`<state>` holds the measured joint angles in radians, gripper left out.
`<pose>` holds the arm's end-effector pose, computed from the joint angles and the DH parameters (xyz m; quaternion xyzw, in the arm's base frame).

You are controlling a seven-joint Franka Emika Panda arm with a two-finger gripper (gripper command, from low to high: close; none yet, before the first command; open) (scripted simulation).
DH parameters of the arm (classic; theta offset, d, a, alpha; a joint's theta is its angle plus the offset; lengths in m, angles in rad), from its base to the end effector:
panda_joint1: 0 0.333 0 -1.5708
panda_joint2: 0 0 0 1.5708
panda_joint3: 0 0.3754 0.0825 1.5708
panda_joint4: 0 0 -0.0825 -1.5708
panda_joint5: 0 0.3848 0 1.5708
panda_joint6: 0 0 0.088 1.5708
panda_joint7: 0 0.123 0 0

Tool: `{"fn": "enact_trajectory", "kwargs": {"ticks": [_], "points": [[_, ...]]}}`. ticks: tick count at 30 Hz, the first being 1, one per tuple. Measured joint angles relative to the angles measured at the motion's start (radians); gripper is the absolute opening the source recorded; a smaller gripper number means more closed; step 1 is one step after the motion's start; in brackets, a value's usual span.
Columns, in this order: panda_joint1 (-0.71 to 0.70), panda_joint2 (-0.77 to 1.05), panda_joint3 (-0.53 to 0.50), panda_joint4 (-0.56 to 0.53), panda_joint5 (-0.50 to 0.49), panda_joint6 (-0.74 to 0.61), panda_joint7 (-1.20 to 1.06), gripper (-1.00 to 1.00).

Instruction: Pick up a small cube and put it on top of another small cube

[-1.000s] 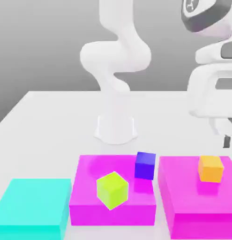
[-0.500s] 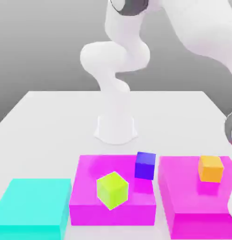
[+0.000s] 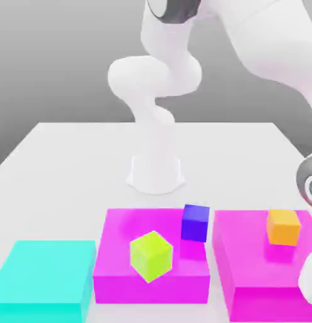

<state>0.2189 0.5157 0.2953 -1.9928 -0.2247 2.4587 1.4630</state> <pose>0.5588 0.3015 0.2429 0.9196 -0.3927 -0.0070 0.0062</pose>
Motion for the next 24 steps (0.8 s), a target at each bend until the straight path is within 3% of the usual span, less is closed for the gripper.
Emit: {"fn": "enact_trajectory", "kwargs": {"ticks": [14,24], "points": [[-0.155,-0.504,-0.010,-0.436,0.230,-0.047,-0.177,-1.00],[-0.166,-0.864,-0.084,-0.743,0.366,-0.080,-0.276,-1.00]]}}
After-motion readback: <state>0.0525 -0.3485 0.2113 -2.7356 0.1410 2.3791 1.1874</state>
